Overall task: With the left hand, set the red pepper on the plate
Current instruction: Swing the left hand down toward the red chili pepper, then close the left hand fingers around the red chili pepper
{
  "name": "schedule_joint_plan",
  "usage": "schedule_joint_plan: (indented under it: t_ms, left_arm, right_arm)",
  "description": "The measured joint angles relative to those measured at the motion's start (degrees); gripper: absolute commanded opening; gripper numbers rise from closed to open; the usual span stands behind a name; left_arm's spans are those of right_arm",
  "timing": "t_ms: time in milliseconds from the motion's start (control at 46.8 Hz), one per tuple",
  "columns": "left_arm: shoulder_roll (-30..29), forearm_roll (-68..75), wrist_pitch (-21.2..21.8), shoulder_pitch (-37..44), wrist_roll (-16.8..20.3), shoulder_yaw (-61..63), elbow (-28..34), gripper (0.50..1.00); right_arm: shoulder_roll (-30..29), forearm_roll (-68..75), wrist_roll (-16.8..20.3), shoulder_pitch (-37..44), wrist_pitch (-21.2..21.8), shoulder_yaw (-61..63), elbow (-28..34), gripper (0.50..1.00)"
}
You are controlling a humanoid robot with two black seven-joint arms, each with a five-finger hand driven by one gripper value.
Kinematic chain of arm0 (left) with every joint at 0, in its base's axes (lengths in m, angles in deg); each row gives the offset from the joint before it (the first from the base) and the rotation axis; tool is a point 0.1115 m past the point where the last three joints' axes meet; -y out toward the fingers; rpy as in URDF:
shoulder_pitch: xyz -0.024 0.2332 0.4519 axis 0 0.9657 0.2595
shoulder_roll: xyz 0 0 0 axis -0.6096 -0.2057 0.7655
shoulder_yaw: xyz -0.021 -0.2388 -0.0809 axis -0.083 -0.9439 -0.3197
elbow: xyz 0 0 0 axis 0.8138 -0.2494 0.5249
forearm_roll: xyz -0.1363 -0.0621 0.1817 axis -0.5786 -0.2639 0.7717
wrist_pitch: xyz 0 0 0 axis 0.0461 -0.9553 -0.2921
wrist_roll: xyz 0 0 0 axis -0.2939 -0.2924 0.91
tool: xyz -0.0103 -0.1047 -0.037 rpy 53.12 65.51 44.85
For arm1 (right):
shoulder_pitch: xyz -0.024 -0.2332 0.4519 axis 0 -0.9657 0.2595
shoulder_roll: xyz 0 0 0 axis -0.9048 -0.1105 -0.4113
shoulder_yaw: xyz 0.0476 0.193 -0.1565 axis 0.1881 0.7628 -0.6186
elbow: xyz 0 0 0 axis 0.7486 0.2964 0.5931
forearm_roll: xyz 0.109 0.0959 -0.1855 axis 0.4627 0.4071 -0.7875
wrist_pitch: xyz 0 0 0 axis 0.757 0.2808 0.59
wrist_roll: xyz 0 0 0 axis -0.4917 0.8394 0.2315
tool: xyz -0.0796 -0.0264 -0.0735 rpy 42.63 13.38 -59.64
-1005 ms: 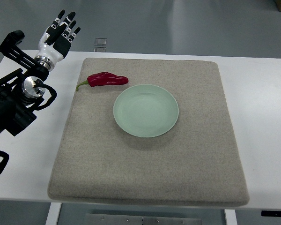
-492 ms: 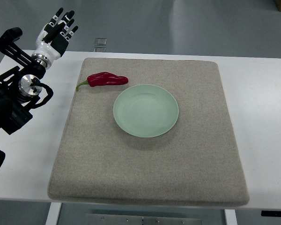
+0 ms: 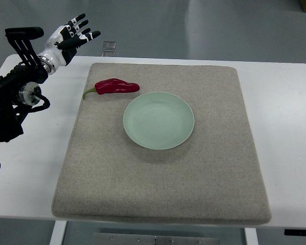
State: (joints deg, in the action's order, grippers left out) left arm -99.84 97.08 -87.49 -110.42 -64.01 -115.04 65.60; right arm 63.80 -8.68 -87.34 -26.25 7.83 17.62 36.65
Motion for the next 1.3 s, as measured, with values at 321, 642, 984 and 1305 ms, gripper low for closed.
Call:
schedule_joint_plan:
  t_ms: [321, 642, 984, 1305]
  left_arm:
    - [-1.2, 26.0, -0.1, -2.7, 0.0, 0.9, -0.6, 0.984]
    - [-1.2, 43.9, 0.0, -4.2, 0.0, 6.4, -4.1, 0.984]
    - [-1.2, 64.5, 4.5, -5.5, 0.2, 6.6, -6.5, 0.984]
    - [-0.9, 67.5, 4.6, -5.3, 0.1, 10.1, -9.6, 0.979]
  right_arm:
    - [0.0, 0.0, 0.0, 0.0, 0.0, 0.0, 0.0, 0.928]
    - [0.0, 0.0, 0.0, 0.0, 0.0, 0.0, 0.0, 0.928]
    - [0.0, 0.0, 0.0, 0.0, 0.0, 0.0, 0.0, 0.928]
    - [0.0, 0.0, 0.0, 0.0, 0.0, 0.0, 0.0, 0.928]
